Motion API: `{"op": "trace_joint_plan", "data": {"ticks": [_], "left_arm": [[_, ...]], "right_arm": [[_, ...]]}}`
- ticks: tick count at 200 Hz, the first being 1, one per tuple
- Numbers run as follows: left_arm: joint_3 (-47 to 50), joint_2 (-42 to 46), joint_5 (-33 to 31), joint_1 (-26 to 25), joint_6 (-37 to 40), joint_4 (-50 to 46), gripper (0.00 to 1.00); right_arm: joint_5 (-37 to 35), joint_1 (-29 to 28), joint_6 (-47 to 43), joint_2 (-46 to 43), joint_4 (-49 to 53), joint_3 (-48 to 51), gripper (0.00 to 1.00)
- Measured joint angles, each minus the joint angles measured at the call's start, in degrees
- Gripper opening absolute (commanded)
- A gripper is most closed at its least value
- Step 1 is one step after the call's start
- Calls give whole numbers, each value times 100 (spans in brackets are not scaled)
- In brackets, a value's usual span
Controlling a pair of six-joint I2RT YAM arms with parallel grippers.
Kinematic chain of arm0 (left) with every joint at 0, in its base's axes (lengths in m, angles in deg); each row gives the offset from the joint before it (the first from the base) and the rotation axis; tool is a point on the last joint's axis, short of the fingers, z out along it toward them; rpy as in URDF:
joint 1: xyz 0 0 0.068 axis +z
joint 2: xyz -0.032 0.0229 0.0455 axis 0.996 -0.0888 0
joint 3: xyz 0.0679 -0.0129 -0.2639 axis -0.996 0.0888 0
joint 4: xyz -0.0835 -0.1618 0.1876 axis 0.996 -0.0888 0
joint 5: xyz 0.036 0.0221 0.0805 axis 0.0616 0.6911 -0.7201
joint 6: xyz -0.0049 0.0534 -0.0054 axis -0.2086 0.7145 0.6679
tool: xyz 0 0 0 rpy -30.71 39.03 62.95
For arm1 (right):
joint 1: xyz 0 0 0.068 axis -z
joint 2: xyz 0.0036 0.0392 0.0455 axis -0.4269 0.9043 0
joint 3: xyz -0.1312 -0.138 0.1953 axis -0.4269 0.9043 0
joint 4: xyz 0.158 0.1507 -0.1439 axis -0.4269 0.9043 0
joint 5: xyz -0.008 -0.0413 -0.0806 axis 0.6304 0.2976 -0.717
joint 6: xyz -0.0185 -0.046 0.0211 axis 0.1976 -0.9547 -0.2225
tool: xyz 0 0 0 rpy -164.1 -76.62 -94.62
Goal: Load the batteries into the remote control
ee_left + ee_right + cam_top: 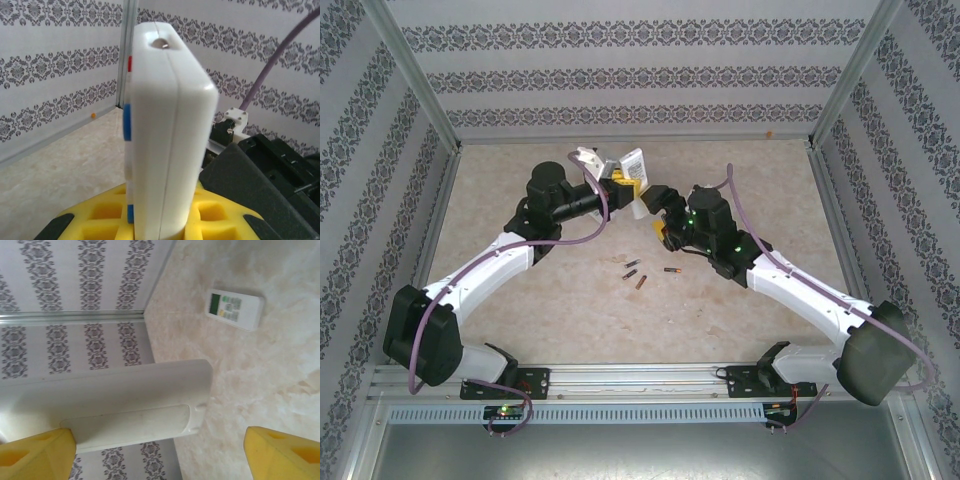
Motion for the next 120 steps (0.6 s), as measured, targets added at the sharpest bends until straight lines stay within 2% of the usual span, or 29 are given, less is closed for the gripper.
{"op": "trace_joint_plan", "data": {"ticks": [37, 77, 99, 120], "left_arm": [[4, -26, 85, -170, 643, -249, 0], [-70, -48, 61, -323, 1097, -380, 0], [-374, -48, -9, -321, 1110, -417, 0], [-601, -48, -33, -321, 955, -402, 0]], "right_arm": [[-15, 4, 66, -280, 546, 83, 84], [-125, 94, -197, -1040, 1226, 361, 84], [-671, 330, -1056, -1657, 1567, 651, 87], [-894, 332, -2809, -2085, 1340, 870, 90]]}}
